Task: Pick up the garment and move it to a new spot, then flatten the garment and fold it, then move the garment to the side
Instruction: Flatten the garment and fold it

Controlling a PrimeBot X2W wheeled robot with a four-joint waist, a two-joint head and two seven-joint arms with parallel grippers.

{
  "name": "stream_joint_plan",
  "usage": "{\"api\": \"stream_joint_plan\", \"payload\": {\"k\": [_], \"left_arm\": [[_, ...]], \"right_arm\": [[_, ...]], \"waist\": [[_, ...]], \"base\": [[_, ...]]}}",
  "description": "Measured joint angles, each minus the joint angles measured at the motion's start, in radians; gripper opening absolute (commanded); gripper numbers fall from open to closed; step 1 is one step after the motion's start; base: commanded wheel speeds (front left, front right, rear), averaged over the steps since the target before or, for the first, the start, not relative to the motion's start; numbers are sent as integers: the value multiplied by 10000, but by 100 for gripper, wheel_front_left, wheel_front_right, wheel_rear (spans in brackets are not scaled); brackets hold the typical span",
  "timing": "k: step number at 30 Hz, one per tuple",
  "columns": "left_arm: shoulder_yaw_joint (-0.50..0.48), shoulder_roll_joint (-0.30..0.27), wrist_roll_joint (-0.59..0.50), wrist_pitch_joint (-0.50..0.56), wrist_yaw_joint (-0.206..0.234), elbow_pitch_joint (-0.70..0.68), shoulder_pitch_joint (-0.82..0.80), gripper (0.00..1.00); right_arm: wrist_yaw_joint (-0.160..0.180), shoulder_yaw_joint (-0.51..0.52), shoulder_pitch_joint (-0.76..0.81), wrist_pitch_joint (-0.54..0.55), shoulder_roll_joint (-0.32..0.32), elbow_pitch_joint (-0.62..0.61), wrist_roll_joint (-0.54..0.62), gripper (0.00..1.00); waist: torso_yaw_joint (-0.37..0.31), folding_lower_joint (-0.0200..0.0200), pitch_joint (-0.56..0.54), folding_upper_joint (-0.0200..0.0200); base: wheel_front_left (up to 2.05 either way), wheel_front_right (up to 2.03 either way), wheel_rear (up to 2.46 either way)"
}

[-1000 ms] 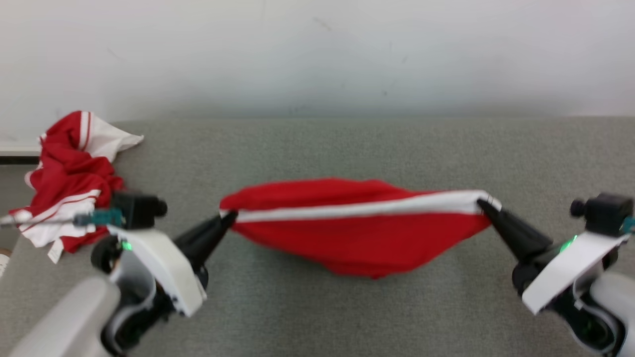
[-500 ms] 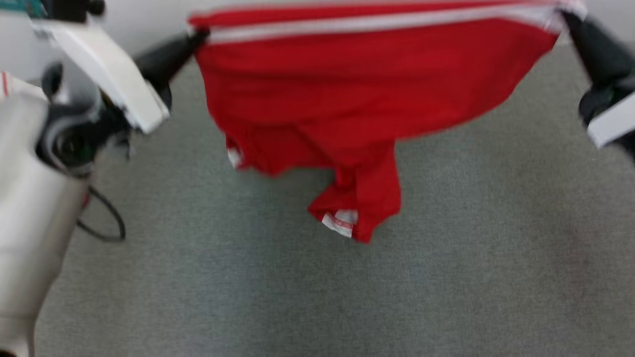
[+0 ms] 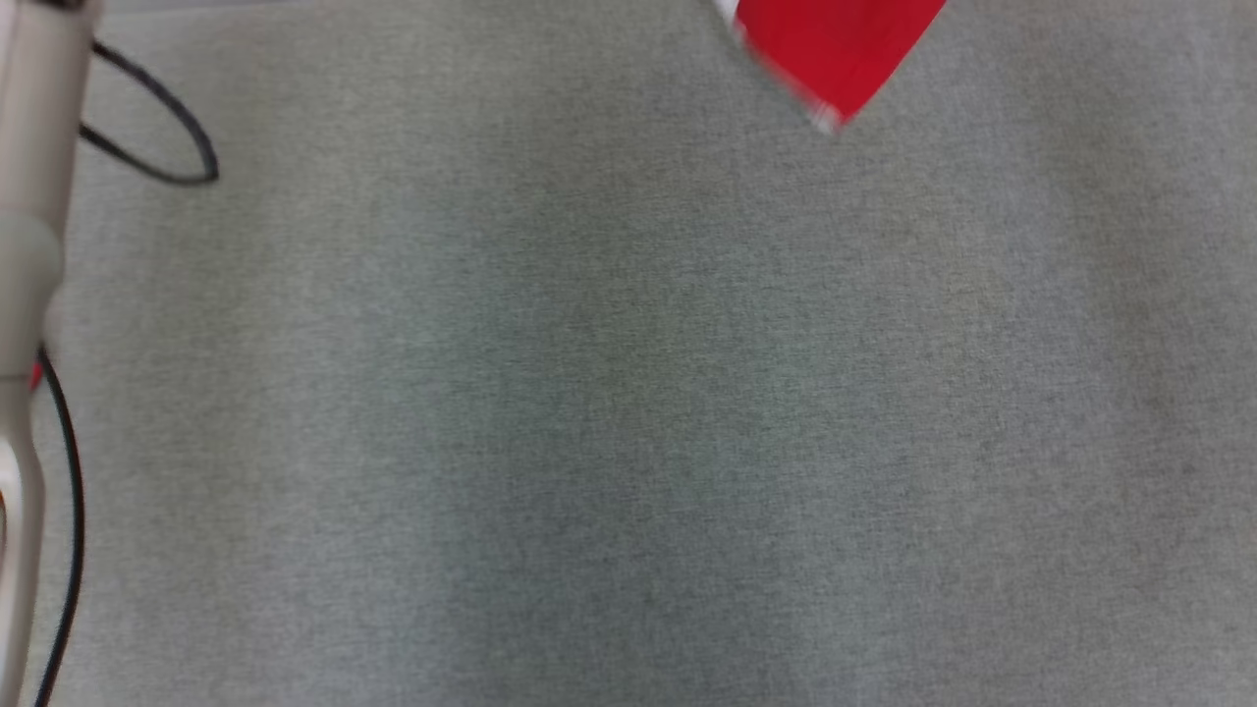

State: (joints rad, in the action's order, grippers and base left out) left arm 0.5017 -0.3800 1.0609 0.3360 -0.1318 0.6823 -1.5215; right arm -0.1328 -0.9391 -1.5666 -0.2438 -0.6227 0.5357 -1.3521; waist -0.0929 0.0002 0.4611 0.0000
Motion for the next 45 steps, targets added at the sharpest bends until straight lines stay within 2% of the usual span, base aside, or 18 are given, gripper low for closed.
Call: {"api": "stream_joint_plan", "payload": {"k": [7,13,19,25,32,37,40,45], "left_arm": [[535,213,-35,-485,2,669,-936,0],[1444,13,495,-439,8,387,-58,0],[2734,-832,1574,284,6,-930,1922,0],[3179,-1632,3342,1012,6,-2151,4134,0],[4071,-2502,4148,2111,6,-3269,6355,0],[4366,-3141,4725,2631,6,-4080,7454,0],[4475,-3436,5135,2888,15,-4742,8008,0],[4690,-4000,5705,3371,301,-5900,8792,0]], "right_arm": [[2,113,-908,-142,105,105,441,0],[4,-1055,31,332,-115,-339,153,0],[8,-2274,1623,867,-648,-1154,-424,0],[8,-3181,3228,1235,-1179,-2412,-487,0],[8,-3405,5295,2383,-1914,-3505,-619,0],[8,-3427,6564,3095,-2525,-4297,-1001,0],[10,-3440,7287,3402,-2987,-4884,-1494,0],[10,-3450,8170,3889,-3829,-5603,-1929,0]], "waist": [[-314,0,302,0],[-378,0,328,0],[-427,-1,-209,0],[-456,-2,-1212,0],[-451,-3,-2627,0],[-414,-4,-3481,0],[-342,-5,-3829,0],[-138,-5,-4055,0]], "base": [[0,0,0],[0,0,0],[0,0,0],[0,0,0],[0,0,0],[0,0,0],[0,0,0],[0,0,0]]}}
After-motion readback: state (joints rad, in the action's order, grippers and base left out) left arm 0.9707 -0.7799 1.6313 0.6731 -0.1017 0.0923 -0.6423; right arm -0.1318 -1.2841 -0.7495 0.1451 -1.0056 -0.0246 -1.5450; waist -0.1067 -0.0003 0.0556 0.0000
